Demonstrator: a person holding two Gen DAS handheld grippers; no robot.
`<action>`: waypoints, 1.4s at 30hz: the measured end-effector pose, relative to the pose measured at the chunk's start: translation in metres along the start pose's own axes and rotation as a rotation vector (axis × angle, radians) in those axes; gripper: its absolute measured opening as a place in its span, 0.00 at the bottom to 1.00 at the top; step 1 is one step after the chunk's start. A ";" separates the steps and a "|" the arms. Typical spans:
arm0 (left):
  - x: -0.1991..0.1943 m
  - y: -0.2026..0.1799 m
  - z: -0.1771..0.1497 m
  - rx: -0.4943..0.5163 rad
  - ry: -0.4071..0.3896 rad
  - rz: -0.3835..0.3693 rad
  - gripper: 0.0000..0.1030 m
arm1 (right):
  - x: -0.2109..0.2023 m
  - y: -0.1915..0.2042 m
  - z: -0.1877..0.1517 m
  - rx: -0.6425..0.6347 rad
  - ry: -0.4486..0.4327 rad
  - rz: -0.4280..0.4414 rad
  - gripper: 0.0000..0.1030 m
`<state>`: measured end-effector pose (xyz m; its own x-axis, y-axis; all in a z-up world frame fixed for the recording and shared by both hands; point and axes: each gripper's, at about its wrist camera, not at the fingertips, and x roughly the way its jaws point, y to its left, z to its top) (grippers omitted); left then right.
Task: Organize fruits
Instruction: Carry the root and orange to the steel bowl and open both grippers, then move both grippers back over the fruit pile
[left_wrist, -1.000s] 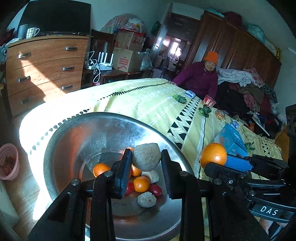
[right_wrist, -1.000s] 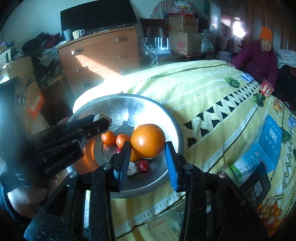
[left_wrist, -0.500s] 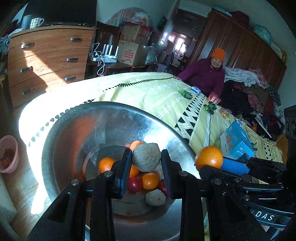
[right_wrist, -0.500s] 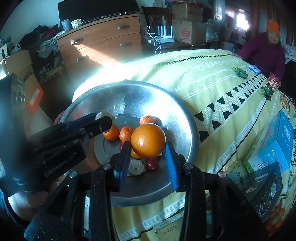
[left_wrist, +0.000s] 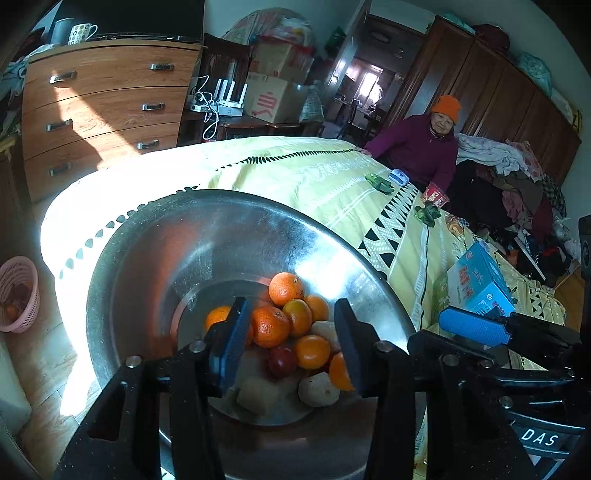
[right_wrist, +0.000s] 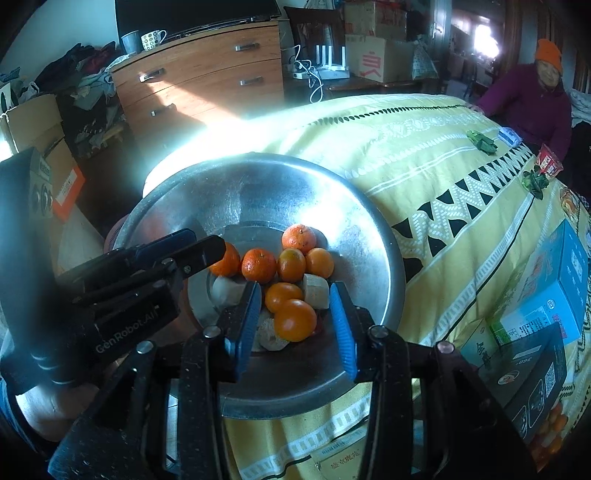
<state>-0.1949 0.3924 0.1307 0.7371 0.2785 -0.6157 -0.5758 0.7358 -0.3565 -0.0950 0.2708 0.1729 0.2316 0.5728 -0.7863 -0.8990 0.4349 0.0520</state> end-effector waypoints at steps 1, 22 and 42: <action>0.000 0.000 0.001 -0.002 0.000 0.002 0.51 | -0.002 -0.001 0.000 0.001 -0.006 -0.006 0.52; -0.047 -0.118 -0.011 0.145 -0.081 -0.181 0.65 | -0.264 -0.177 -0.078 0.262 -0.483 -0.547 0.98; -0.003 -0.343 -0.155 0.558 0.224 -0.438 0.68 | -0.149 -0.322 -0.338 0.753 -0.023 -0.259 0.37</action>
<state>-0.0545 0.0438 0.1463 0.7340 -0.2012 -0.6487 0.0640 0.9714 -0.2288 0.0344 -0.1898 0.0651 0.4141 0.3998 -0.8177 -0.3242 0.9043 0.2779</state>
